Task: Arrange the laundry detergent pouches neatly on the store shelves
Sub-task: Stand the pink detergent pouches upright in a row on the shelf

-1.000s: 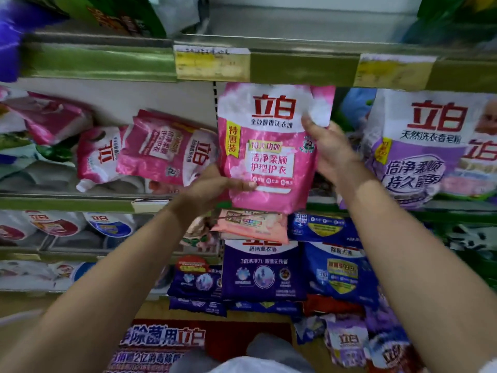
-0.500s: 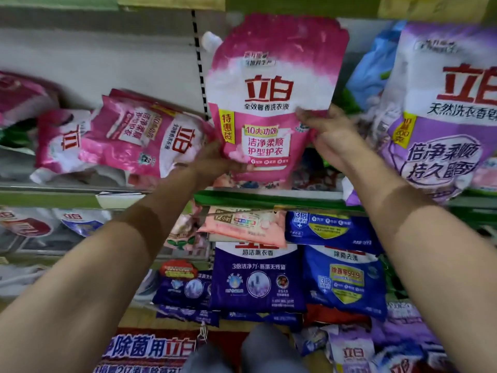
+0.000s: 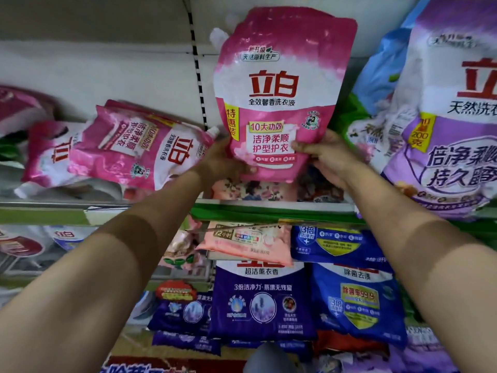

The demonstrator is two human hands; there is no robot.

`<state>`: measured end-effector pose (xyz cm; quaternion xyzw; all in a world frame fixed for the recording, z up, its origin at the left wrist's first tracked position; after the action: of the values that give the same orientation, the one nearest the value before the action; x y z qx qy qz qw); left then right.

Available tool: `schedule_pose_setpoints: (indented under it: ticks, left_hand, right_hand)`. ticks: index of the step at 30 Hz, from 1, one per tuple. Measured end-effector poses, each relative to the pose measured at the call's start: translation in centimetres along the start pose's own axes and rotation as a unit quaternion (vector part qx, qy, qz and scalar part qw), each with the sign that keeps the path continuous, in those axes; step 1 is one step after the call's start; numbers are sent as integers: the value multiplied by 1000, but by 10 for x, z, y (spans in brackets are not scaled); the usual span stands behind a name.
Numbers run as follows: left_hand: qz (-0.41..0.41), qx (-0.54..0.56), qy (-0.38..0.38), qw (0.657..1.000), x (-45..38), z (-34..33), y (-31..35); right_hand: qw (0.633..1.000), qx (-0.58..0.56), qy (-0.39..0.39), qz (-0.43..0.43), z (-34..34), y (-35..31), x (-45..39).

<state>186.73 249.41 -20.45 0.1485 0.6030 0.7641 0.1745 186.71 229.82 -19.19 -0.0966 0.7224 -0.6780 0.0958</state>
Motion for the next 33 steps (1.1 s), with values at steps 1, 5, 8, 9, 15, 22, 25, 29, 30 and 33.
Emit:
schedule_pose_setpoints:
  ticks: [1, 5, 8, 9, 15, 22, 25, 29, 30, 33]
  left_hand:
    - [2, -13, -6, 1000, -1, 2, 0]
    - [19, -12, -50, 999, -1, 4, -11]
    - [9, -2, -8, 1000, -7, 2, -9]
    - [3, 6, 2, 1000, -9, 1, -7]
    - [5, 34, 32, 999, -14, 4, -10]
    - [65, -45, 123, 989, 21, 16, -3]
    - [92, -21, 171, 981, 52, 22, 3]
    - [104, 61, 273, 955, 101, 54, 5]
    - [107, 61, 285, 951, 113, 63, 3]
    - [102, 81, 321, 938, 147, 91, 1]
  right_hand:
    - [1000, 5, -15, -4, 0, -5, -2]
    - [999, -31, -37, -2, 1, -23, -14]
    - [999, -33, -11, -2, 5, -25, -20]
    - [999, -36, -1, 3, 7, -24, -22]
    - [999, -41, 6, 5, 12, -22, -25]
    - [994, -52, 92, -35, 7, -19, -4]
    - [980, -80, 174, -62, -1, -9, 15]
    - [933, -222, 259, -116, -26, 26, 30]
    - [920, -240, 277, -137, -37, 33, 33]
    - [902, -221, 320, -186, -79, 37, 43]
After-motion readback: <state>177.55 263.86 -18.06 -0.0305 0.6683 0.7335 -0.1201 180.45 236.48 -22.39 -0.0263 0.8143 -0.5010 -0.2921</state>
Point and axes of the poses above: each hand's wrist, its own x-axis away from the middle knuckle, its own z-axis out of the back of the hand, y = z × x, the point moved 8 cm from there along -x, towards the middle knuckle, and after that the axes turned 10 degrees about -y, right-handed, at the moved point
